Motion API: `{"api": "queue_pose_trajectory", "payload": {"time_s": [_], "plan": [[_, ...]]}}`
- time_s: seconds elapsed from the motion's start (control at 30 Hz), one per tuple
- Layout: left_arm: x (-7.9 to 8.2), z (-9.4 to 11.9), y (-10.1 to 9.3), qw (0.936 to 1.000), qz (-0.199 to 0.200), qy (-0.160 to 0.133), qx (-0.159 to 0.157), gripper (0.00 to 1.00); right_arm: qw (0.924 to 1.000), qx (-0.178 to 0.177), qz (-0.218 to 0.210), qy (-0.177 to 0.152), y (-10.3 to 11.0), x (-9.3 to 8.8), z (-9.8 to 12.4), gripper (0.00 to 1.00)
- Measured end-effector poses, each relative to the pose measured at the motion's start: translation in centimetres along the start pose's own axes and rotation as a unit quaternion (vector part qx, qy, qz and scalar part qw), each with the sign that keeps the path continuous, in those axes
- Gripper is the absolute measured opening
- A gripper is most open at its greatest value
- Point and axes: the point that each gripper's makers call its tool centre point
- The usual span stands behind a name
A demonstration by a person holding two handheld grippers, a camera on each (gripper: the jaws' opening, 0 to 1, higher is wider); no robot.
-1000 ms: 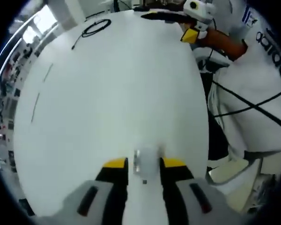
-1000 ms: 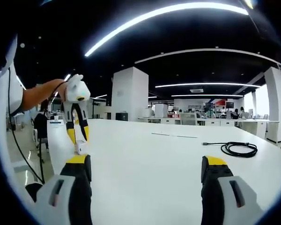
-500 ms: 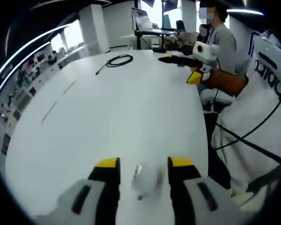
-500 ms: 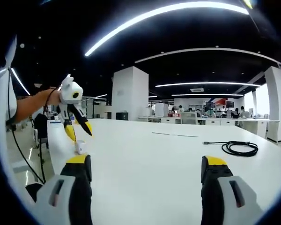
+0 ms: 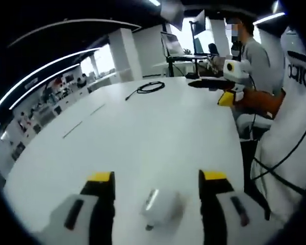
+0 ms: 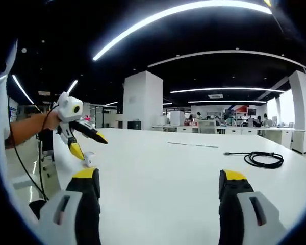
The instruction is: Plug the desk Type‑C cable into the charger adapter.
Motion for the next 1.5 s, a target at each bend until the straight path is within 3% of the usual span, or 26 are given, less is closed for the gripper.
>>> {"api": "queue_pose_trajectory", "payload": {"time_s": [0.23,0.3,0.37,0.43,0.63,0.8,0.93,1.1,1.33,1.5], "plan": [[0.3,0.3,0.1,0.9954,0.04,-0.066,0.057,0.79,1.0,0.002,0.0,0.0,0.3,0.2,-0.1,0.98],[-0.1,0.7,1.3,0.9884,0.06,-0.072,0.12,0.87,1.0,0.003,0.001,0.0,0.3,0.2,-0.1,0.98],[0.8,1.3,1.7,0.981,0.054,-0.108,0.152,0.88,1.0,0.001,0.001,0.0,0.2,0.1,-0.1,0.98],[1.6,1.6,1.5,0.9749,0.057,-0.139,0.164,0.92,1.0,0.001,0.0,0.0,0.2,0.1,-0.1,0.98],[1.1,1.2,0.7,0.9711,0.065,-0.146,0.177,1.0,1.0,0.003,0.0,0.005,0.5,-0.2,-0.2,0.98],[2.2,2.2,0.9,0.9473,0.104,-0.216,0.212,1.0,1.0,0.004,0.001,0.004,0.6,-0.1,-0.2,0.98],[2.4,2.9,0.9,0.9392,0.087,-0.229,0.24,1.0,1.0,0.005,0.003,0.005,0.6,-0.1,-0.2,0.98],[2.1,3.7,1.5,0.9323,0.082,-0.22,0.275,1.0,1.0,0.003,0.003,0.003,0.6,0.0,-0.2,0.99],[2.6,4.5,0.8,0.9195,0.083,-0.254,0.288,1.0,1.0,-0.005,0.004,0.001,0.3,0.1,-0.2,0.99],[1.9,4.5,0.7,0.9196,0.086,-0.248,0.292,1.0,1.0,-0.008,0.004,-0.001,0.4,0.1,-0.3,0.99]]}}
Point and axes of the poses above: the point that each gripper's makers call its tool centre point, and the gripper's own axes: z roughly backward along the fingers, y roughly to its left, x roughly out of its top, and after that the axes turned 2 degrees about -y, right-handed
